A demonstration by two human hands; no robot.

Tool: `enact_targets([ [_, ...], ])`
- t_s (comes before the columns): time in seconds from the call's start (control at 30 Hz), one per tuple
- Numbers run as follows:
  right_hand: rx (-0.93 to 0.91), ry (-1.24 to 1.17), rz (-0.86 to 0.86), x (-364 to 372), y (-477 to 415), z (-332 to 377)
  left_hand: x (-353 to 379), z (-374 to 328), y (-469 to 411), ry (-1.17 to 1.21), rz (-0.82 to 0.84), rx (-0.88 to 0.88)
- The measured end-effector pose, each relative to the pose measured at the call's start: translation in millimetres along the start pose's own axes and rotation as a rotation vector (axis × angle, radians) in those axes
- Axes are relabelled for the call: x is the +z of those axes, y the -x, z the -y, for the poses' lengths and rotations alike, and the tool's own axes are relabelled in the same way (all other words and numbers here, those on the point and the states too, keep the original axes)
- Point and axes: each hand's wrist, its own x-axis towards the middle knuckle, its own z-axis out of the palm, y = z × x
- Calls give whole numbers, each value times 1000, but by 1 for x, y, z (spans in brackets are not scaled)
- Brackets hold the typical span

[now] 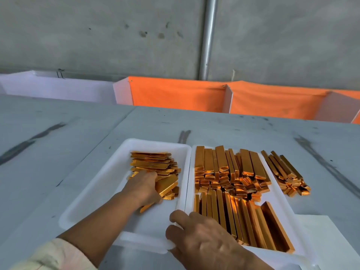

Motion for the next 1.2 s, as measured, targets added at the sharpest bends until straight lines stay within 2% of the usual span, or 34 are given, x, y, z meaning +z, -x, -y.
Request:
enact_targets([
  [0.27,-15,-15,-19,0,6,6,1,-1,10,-24,-8,10],
  [0.37,-66,-58,-50,-9,16,1,-8,-1,13,36,-7,0],
  [0.43,-46,-83,-164,-16,25,-5,-17,0,15,151,-27,-15],
  [0.53,93,-138,-359,-28,27,-24,-26,-2,18,552,-172,-64],
  [0.6,214,-314,-474,-38,18,-41,-31,-15,21,782,-302,-44],
  [0.63,279,-440,-541,-43,12,-49,-33,-24,24,814,-370,-14],
  [0.77,443,-1040,-719,-53,-13,-67,-28,-62,39,616,-603,225],
  [0.87,483,-1279,-777,-46,-25,-73,-17,-73,41,435,-638,368],
  [1.03,457,-1409,-787,-22,-30,-84,-6,-70,39,322,-570,414],
  [1.2,463,-1286,-797,-15,-33,-92,0,-68,35,376,-534,413],
])
